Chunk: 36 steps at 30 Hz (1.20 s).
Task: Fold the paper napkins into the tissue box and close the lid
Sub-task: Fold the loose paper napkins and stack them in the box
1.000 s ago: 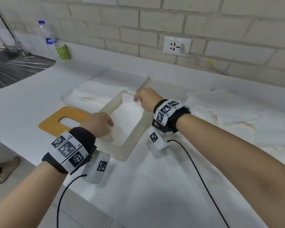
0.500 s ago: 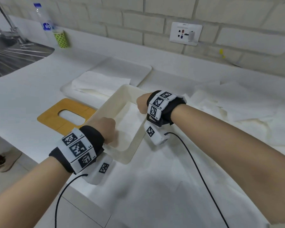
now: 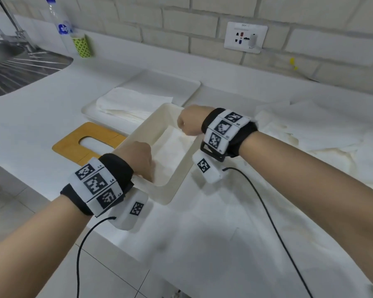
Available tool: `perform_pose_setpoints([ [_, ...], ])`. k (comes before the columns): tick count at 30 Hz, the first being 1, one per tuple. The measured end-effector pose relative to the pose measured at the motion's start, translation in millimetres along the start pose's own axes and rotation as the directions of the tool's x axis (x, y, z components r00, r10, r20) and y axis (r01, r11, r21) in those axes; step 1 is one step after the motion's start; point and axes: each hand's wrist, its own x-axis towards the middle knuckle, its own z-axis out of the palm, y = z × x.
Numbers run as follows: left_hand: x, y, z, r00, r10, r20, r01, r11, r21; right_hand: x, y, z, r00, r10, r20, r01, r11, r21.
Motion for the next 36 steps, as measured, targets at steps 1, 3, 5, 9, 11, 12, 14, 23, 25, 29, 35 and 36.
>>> perform_pose_setpoints([
  [1, -6.3, -0.5, -2.5, 0.999, 0.014, -0.037, -0.017, 0.996, -0.085, -10.2, 3.2, -5.3, 0.998, 0.008, -0.069, -0.007, 1.000, 0.023],
  [3, -21.0, 1.0, -10.8, 0.989, 0.038, -0.146, -0.077, 0.959, -0.273, -39.9, 8.8, -8.3, 0.983, 0.003, -0.186, 0.004, 0.999, 0.038],
  [5, -38.3, 8.7, -15.6, 0.939, 0.062, -0.340, -0.204, 0.892, -0.403, -78.3, 12.2, -1.0, 0.983, -0.026, -0.180, 0.039, 0.997, 0.066],
  [9, -77.0, 42.6, -11.9, 0.853, 0.125, -0.506, -0.393, 0.792, -0.467, -132.2, 8.7, 46.2, 0.983, -0.137, 0.120, 0.129, 0.989, 0.073],
  [11, -86.0, 59.5, -1.3, 0.873, 0.205, -0.443, -0.410, 0.801, -0.437, -142.5, 4.7, 71.1, 0.963, -0.139, 0.232, 0.135, 0.990, 0.032],
  [12, -86.8, 66.6, 5.3, 0.884, 0.244, -0.398, -0.409, 0.815, -0.410, -145.8, 2.1, 81.5, 0.956, -0.139, 0.257, 0.142, 0.990, 0.007],
  [14, -83.5, 77.7, 19.2, 0.908, 0.295, -0.297, -0.391, 0.852, -0.348, -150.8, -4.0, 95.5, 0.956, -0.159, 0.247, 0.171, 0.985, -0.026],
  [23, -72.8, 96.8, 52.7, 0.959, 0.282, 0.018, -0.279, 0.954, -0.109, -159.2, -14.2, 99.6, 0.986, -0.147, 0.080, 0.152, 0.986, -0.071],
  [25, -69.6, 95.1, 55.7, 0.953, 0.304, -0.014, -0.302, 0.942, -0.148, -163.4, -8.5, 95.2, 0.989, -0.146, 0.031, 0.147, 0.988, -0.041],
  [29, -61.9, 94.1, 55.8, 0.892, 0.304, -0.335, -0.409, 0.859, -0.309, -180.3, 9.2, 76.6, 0.989, -0.097, -0.108, 0.114, 0.978, 0.172],
  [35, -67.4, 101.4, 28.7, 0.813, 0.083, -0.576, -0.577, 0.247, -0.779, -201.8, 37.3, 48.2, 0.897, 0.108, -0.428, 0.182, 0.793, 0.581],
  [36, -70.6, 103.1, 23.7, 0.815, 0.096, -0.571, -0.579, 0.129, -0.805, -203.3, 40.2, 44.0, 0.875, 0.160, -0.458, 0.193, 0.750, 0.633],
])
